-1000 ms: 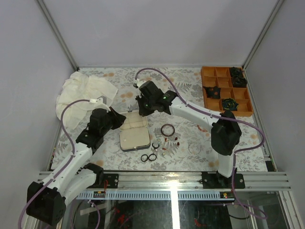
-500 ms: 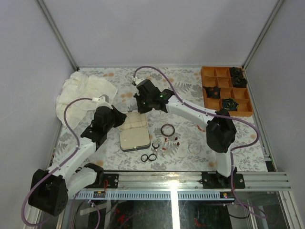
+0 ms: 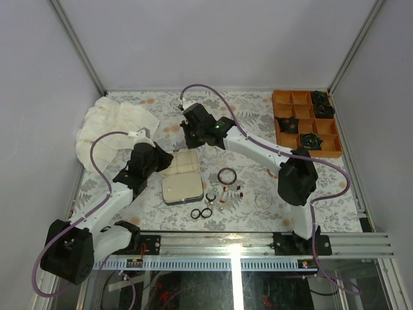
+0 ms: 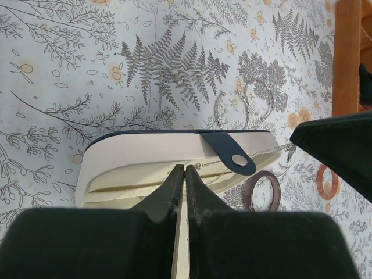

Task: Organize the mixed jewelry
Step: Place the jewelry in the jewelry box.

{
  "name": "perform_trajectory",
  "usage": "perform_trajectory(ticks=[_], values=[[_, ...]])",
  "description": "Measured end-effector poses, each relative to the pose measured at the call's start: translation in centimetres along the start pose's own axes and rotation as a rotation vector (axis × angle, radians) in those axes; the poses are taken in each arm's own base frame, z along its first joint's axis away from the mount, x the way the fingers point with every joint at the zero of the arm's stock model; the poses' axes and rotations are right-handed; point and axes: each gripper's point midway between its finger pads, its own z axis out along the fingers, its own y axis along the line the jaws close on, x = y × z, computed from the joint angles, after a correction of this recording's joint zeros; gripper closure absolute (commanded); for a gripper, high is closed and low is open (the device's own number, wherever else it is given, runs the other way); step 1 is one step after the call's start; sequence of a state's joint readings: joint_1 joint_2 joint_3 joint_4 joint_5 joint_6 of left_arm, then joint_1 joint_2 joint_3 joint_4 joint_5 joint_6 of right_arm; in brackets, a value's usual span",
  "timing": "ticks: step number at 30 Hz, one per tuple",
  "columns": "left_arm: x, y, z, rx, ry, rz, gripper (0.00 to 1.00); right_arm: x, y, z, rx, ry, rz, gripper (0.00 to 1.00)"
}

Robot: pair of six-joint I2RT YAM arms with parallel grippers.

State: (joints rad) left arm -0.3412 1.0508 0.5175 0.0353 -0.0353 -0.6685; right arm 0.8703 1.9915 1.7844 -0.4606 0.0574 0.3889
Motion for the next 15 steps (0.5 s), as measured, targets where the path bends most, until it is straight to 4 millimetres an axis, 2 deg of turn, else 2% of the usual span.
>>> perform_trajectory(ticks=[5,15], values=[[0.6,-0.3,0.4,0.004,0.012,0.005,1.00,-0.4,0.0,0.6,0.011,-0.006,-0.001,1.00],[1.6,-0.7,1.1,0.003,0.034,0.022,1.00,0.5,-0.4,1.5,0.026,0.028,-0.008,1.00]])
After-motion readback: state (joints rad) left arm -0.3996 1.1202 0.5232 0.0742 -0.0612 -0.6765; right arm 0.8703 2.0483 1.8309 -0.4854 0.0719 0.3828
